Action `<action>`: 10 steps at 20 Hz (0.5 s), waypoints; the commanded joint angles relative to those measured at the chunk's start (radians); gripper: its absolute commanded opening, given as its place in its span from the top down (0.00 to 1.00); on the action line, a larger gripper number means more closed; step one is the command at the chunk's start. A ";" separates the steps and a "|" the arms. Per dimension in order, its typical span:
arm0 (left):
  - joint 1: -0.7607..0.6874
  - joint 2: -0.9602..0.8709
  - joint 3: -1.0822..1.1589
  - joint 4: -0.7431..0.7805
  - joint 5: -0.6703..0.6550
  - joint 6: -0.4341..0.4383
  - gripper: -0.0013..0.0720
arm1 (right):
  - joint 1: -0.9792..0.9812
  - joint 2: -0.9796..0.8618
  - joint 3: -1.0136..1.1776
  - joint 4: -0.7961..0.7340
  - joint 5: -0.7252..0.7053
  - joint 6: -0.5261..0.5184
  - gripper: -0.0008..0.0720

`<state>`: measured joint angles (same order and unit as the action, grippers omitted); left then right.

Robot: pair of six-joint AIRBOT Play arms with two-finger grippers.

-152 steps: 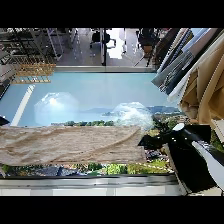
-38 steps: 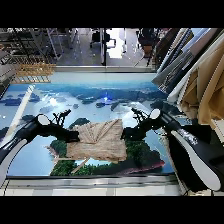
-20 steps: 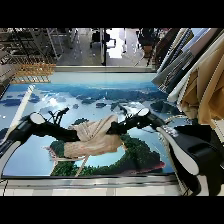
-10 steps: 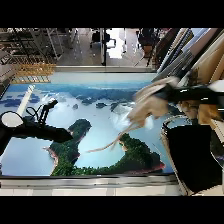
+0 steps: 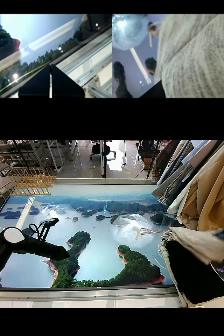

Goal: Fold the clothes and pants, and hang the long-sleeved shirts on hangers.

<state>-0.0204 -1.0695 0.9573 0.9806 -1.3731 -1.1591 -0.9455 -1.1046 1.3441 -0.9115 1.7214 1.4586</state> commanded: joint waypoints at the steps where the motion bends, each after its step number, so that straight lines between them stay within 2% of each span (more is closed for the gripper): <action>1: 0.011 -0.002 -0.003 0.069 0.002 0.000 0.97 | -0.127 0.070 -0.278 -0.249 0.120 0.019 0.97; 5: 0.053 -0.002 -0.003 0.070 0.027 0.000 0.97 | -0.183 0.066 -0.534 -0.594 0.079 0.070 0.97; 6: 0.063 -0.002 -0.003 0.069 0.043 0.000 0.97 | -0.193 0.060 -0.552 -0.641 0.041 0.070 0.80; 8: 0.076 -0.002 -0.003 0.067 0.061 0.000 0.97 | -0.197 0.056 -0.515 -0.640 -0.024 0.037 0.00; 10: 0.079 -0.002 -0.003 0.067 0.064 0.000 0.97 | -0.180 0.056 -0.389 -0.602 -0.050 0.013 0.03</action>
<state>0.0456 -1.0706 0.9550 1.0443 -1.3296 -1.1591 -1.1236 -1.0473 0.8955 -1.4597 1.7321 1.4986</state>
